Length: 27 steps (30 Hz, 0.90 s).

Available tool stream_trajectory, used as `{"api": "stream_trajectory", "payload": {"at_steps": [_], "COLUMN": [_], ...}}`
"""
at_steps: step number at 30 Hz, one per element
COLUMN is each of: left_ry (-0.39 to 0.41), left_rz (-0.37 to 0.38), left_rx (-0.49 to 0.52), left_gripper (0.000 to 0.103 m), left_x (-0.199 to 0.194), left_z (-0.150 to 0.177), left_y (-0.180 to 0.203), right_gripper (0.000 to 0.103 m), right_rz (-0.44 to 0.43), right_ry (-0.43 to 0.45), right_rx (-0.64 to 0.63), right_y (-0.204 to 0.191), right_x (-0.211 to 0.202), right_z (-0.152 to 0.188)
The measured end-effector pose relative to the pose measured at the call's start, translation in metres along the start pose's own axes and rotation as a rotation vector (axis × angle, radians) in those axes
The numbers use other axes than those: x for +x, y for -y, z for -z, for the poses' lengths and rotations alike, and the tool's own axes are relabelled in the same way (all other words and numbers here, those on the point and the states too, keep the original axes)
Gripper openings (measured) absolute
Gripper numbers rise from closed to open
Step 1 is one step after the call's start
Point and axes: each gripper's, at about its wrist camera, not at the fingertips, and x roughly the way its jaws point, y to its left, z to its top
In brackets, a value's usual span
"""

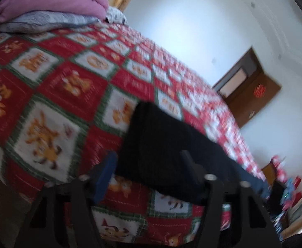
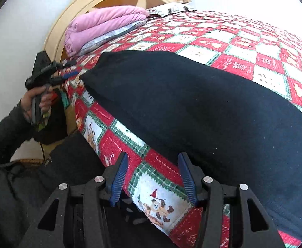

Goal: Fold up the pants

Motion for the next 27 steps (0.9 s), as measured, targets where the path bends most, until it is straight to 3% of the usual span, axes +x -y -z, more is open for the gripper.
{"api": "stream_trajectory", "payload": {"at_steps": [1,6,7,11,15,16,23,27], "left_ry": [-0.006,0.004,-0.008,-0.009,-0.025,-0.030,0.037,-0.003], "left_rz": [-0.026,-0.074,-0.112,-0.171,-0.203,-0.195,-0.208,-0.257], "left_rx": [0.033,0.106,0.133,0.119,0.158,0.145,0.188,0.209], "left_gripper": [0.045,0.044,0.044,0.043,0.012,0.008,0.007,0.007], "left_x": [0.007,0.024,0.031,0.041,0.040,0.039,0.019,0.038], "left_z": [0.001,-0.006,-0.008,-0.008,-0.008,-0.009,-0.025,-0.016], "left_y": [0.006,0.022,0.026,0.021,0.022,0.020,0.030,0.024], "right_gripper": [0.052,0.052,0.052,0.052,0.052,0.052,0.052,0.052], "right_rz": [0.002,0.012,0.008,0.003,0.006,0.007,0.018,0.018], "right_ry": [0.006,0.021,0.025,0.037,0.044,0.044,0.072,0.085], "right_rx": [0.016,0.064,0.076,0.097,0.097,0.098,0.108,0.132], "right_y": [0.002,0.012,0.014,0.017,0.017,0.017,0.020,0.026], "right_x": [0.000,0.000,0.000,-0.001,-0.001,0.000,-0.005,-0.006], "right_z": [0.001,0.000,0.000,0.001,0.004,0.004,0.004,0.004]}}
